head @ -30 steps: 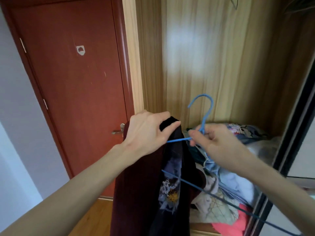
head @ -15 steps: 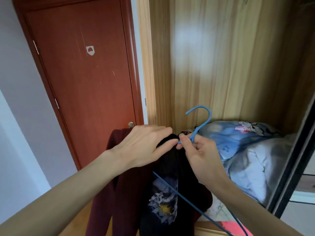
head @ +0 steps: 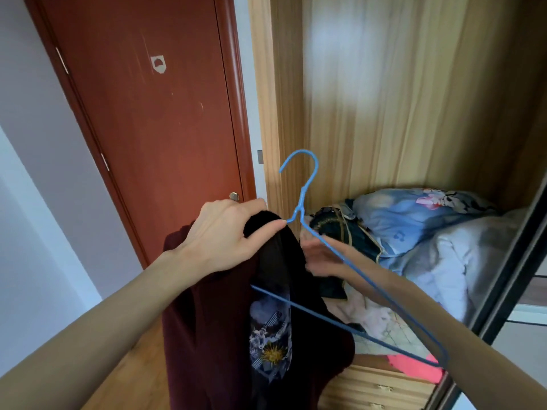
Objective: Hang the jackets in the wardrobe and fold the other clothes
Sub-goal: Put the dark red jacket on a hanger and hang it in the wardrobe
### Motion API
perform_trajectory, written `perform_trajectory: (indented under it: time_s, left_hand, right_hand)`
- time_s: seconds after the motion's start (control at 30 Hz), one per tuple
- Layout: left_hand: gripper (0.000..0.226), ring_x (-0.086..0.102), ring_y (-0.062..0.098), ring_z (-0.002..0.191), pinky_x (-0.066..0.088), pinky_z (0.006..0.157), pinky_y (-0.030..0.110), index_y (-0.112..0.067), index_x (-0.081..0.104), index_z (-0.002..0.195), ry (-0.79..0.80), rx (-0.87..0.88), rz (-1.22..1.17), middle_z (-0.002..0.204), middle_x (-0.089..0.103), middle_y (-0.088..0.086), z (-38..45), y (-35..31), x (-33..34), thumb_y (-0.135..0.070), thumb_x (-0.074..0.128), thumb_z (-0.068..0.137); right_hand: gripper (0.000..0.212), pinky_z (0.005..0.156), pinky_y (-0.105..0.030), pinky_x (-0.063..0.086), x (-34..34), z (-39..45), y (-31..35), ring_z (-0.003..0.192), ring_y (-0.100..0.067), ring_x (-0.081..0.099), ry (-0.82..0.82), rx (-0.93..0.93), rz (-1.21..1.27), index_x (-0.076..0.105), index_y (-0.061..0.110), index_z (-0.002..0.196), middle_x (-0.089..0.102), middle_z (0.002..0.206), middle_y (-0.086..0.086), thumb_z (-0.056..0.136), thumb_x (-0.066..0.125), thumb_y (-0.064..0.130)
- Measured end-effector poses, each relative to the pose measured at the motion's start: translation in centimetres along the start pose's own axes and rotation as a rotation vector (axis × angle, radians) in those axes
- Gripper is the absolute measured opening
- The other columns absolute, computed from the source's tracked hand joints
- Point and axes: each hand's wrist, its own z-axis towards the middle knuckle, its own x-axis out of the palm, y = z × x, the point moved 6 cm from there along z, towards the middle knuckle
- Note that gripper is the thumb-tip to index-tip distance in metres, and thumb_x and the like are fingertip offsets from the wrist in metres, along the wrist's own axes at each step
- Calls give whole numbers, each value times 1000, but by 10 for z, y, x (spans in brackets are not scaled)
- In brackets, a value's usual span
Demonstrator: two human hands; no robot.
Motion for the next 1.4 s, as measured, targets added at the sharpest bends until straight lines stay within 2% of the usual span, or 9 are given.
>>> perform_trajectory:
  time_s: [0.13, 0.23, 0.33, 0.43, 0.6, 0.73, 0.97, 1.27, 1.4]
  left_hand:
    - [52, 40, 12, 46, 39, 52, 31, -22, 68, 84, -62, -64, -17, 47, 43, -7, -1, 2, -12, -67, 45, 96]
    - [46, 38, 13, 44, 39, 52, 31, -24, 68, 84, -77, -74, -28, 46, 38, -10, -4, 3, -20, -64, 49, 97]
    - [46, 43, 17, 44, 41, 52, 32, -24, 67, 82, -81, -109, -4, 47, 39, -10, -12, 6, -23, -65, 50, 96]
    - [47, 47, 18, 43, 43, 49, 32, -26, 66, 80, -67, -146, 47, 45, 42, -8, -27, 12, -20, -66, 49, 96]
    - [39, 41, 17, 46, 43, 51, 32, -36, 51, 73, -24, -230, 66, 45, 43, -8, -60, 30, -15, -69, 49, 94]
    - [51, 50, 27, 50, 40, 50, 33, -29, 46, 68, 2, -274, 65, 45, 43, -3, -84, 48, -10, -72, 44, 94]
    - [47, 49, 33, 42, 33, 45, 27, -25, 35, 65, -79, -247, 249, 43, 28, -10, -96, 43, -8, -59, 44, 97]
    - [42, 53, 38, 43, 32, 41, 29, -18, 42, 71, -254, -130, 541, 57, 46, 6, -59, 30, -37, -38, 58, 105]
    - [41, 56, 39, 49, 27, 45, 30, -19, 42, 73, -306, -154, 577, 60, 49, 8, -36, 16, -54, -38, 54, 107]
  right_hand:
    - [75, 109, -28, 48, 36, 1, -30, 135, -10, 55, 226, 23, -135, 44, 37, 143, 56, 148, -1, 89, 75, -5]
    - [74, 112, -51, 46, 51, 12, -56, 137, -28, 54, 269, -9, -321, 44, 35, 145, 53, 149, -15, 89, 78, 1]
    - [77, 107, -34, 50, 42, 17, -84, 129, -9, 59, 176, 46, -535, 48, 29, 150, 63, 138, 11, 82, 84, 17]
    - [66, 94, -14, 45, 23, 15, -93, 123, -13, 61, 66, 95, -703, 52, 20, 146, 65, 130, 8, 86, 79, 16]
    - [46, 82, -38, 55, -15, 5, -80, 104, -17, 67, -181, 63, -851, 52, 38, 123, 64, 113, 15, 83, 73, 30]
    - [43, 76, -39, 52, -44, -12, -40, 96, -15, 65, -487, 6, -884, 49, 34, 112, 64, 111, 20, 80, 78, 33]
    - [39, 74, -37, 50, -58, -33, 25, 91, -16, 69, -721, -144, -913, 57, 35, 110, 69, 95, 24, 77, 78, 30]
    - [41, 65, -46, 53, -51, -56, 109, 86, -37, 67, -709, -264, -1305, 52, 30, 111, 57, 112, 8, 74, 69, 27]
    - [37, 69, -49, 54, -51, -53, 122, 91, -43, 67, -704, -268, -1342, 54, 25, 120, 69, 111, -4, 84, 60, 19]
